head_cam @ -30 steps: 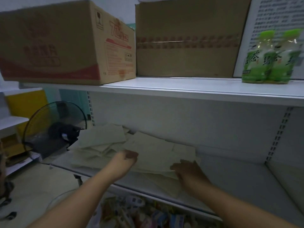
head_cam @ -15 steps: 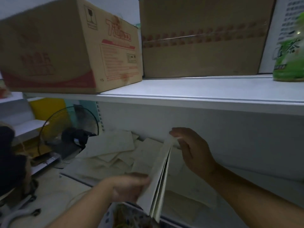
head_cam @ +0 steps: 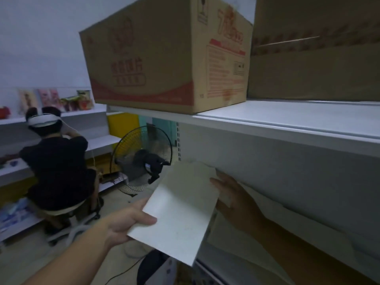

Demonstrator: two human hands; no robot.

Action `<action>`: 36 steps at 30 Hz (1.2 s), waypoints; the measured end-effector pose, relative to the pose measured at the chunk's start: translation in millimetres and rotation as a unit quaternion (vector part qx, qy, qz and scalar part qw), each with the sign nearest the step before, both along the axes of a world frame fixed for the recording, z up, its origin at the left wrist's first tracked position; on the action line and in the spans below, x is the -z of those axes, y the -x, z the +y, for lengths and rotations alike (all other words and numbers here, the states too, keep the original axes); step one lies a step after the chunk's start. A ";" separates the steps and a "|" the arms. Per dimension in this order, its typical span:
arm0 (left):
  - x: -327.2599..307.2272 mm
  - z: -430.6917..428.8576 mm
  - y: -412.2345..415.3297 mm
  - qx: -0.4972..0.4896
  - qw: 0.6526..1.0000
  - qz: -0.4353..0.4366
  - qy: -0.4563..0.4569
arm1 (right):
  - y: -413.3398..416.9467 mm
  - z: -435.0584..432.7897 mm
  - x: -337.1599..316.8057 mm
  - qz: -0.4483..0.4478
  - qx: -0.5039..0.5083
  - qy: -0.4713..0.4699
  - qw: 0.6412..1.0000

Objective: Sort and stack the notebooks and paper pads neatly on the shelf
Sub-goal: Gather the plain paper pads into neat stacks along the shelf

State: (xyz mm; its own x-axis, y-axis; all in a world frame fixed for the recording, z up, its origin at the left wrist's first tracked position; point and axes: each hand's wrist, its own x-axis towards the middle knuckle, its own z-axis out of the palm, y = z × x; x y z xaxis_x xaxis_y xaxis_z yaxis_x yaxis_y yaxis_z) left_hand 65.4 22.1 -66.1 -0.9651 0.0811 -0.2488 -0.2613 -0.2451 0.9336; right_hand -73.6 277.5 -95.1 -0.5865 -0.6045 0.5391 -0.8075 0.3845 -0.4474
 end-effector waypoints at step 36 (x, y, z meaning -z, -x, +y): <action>-6.4 -181.7 105.1 0.063 0.983 -0.101 -0.141 | -51.7 -188.5 -47.5 0.050 0.042 0.102 0.993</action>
